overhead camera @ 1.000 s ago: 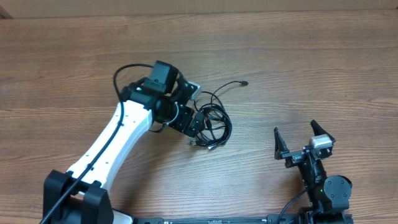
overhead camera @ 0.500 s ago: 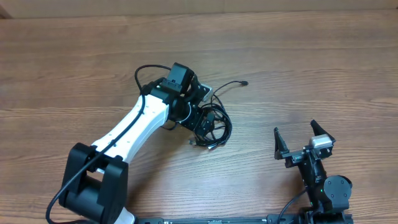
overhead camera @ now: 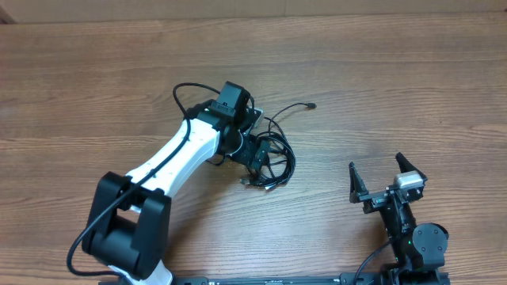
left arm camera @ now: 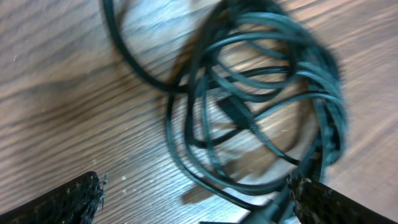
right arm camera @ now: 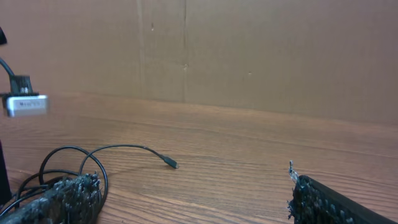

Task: Untangle cables
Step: 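Lower the left gripper and grasp the black cable bundle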

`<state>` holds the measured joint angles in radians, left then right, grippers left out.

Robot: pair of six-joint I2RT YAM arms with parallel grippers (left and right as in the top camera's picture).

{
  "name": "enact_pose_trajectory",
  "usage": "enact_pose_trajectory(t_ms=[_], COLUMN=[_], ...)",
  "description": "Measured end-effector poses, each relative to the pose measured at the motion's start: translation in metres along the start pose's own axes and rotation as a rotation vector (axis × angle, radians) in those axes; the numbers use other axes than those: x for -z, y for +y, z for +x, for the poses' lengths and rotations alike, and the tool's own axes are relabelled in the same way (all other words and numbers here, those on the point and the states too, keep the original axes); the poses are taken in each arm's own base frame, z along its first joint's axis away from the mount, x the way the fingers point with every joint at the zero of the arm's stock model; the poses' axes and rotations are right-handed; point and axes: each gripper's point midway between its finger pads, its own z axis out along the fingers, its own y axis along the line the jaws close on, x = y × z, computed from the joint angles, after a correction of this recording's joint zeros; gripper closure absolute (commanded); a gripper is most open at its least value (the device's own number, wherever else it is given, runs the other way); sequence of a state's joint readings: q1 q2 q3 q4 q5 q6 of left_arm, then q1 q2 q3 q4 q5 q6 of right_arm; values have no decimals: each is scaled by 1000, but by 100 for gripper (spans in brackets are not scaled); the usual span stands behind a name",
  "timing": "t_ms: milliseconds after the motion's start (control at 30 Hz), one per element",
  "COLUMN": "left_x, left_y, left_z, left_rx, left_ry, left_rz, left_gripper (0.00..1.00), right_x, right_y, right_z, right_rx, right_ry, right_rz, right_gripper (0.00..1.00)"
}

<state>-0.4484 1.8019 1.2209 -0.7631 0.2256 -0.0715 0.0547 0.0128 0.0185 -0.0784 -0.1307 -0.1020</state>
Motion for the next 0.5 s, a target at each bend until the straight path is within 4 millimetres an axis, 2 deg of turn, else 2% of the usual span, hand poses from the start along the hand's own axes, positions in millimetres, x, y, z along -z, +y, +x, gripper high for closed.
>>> enact_pose_trajectory(t_ms=[100,333,500], left_x=[-9,-19,-28], left_y=[4,-1,1], left_z=[3,-5,0], left_rx=[22,1,18], left_ry=[20,-4,26], left_rz=[-37,-55,-60], left_gripper=[0,1,0], right_x=[0,0,0], right_y=[0,0,0], right_z=[0,0,0], right_rx=[0,-1,0], right_ry=[0,0,0], right_rz=[0,0,-1], right_gripper=[0,0,0])
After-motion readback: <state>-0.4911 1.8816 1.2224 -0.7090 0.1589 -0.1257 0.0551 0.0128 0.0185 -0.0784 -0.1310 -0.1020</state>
